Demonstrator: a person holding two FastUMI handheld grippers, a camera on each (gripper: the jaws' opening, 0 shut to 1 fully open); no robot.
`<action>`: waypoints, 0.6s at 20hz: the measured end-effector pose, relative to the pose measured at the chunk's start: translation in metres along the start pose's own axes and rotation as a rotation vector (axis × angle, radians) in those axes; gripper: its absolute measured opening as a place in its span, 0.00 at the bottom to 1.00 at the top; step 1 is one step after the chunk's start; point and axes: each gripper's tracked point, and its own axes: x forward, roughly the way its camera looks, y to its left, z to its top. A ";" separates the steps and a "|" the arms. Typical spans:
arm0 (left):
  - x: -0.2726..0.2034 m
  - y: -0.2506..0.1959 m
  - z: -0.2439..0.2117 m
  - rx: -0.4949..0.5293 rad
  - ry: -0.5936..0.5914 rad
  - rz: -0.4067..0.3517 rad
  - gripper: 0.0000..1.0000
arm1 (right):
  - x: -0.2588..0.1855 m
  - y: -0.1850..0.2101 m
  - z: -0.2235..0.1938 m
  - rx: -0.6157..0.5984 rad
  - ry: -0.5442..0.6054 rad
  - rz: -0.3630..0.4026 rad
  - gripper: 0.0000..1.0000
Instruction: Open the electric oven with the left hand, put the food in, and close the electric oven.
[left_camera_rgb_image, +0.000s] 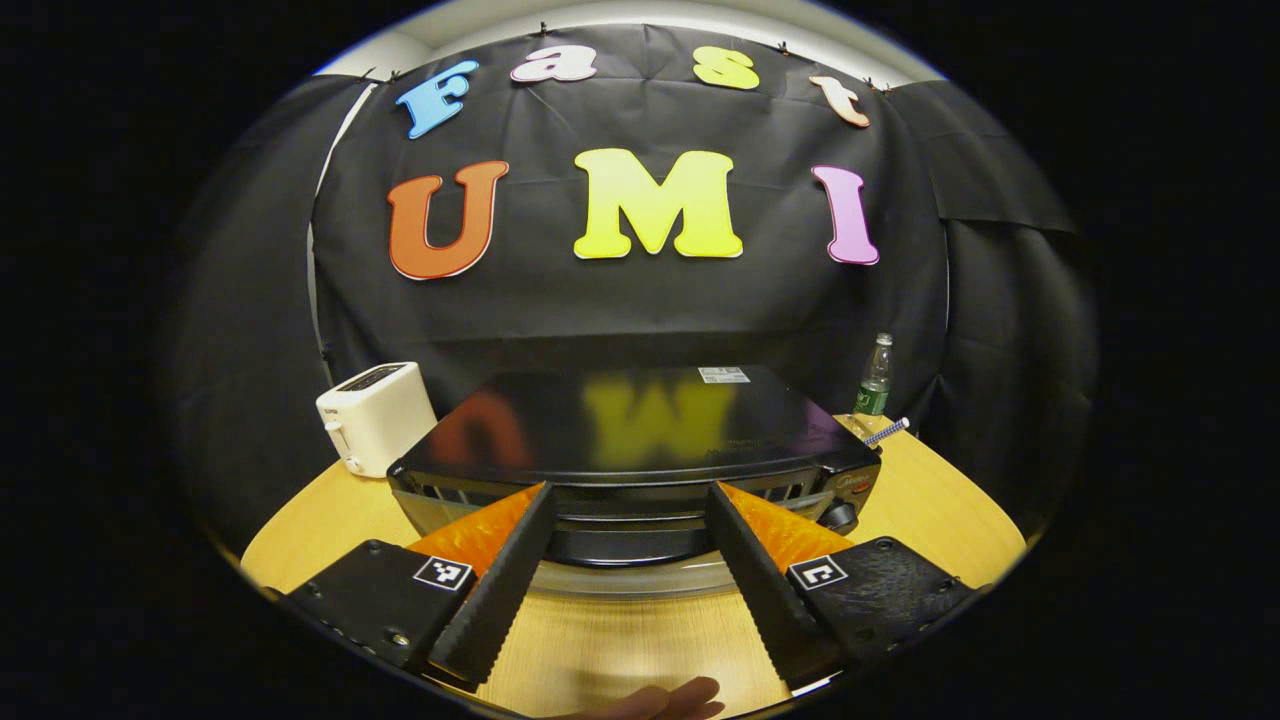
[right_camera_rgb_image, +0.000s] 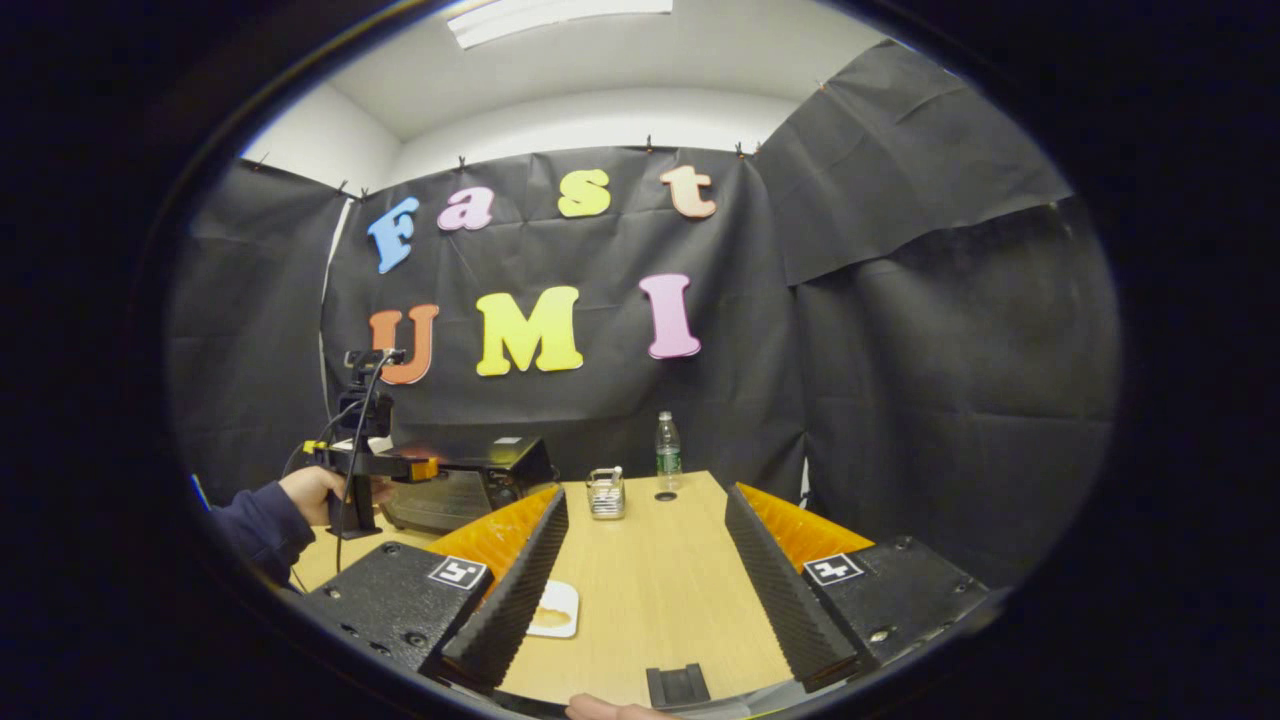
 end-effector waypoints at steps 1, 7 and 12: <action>-0.006 -0.002 -0.004 0.002 0.002 -0.001 0.99 | -0.002 0.002 0.001 0.001 0.000 0.000 0.97; -0.039 -0.002 -0.032 0.006 -0.017 -0.005 0.97 | -0.005 0.021 0.003 -0.006 -0.001 0.017 0.98; -0.060 -0.004 -0.061 0.006 -0.012 -0.003 0.97 | 0.003 0.038 -0.010 -0.034 0.028 0.028 0.98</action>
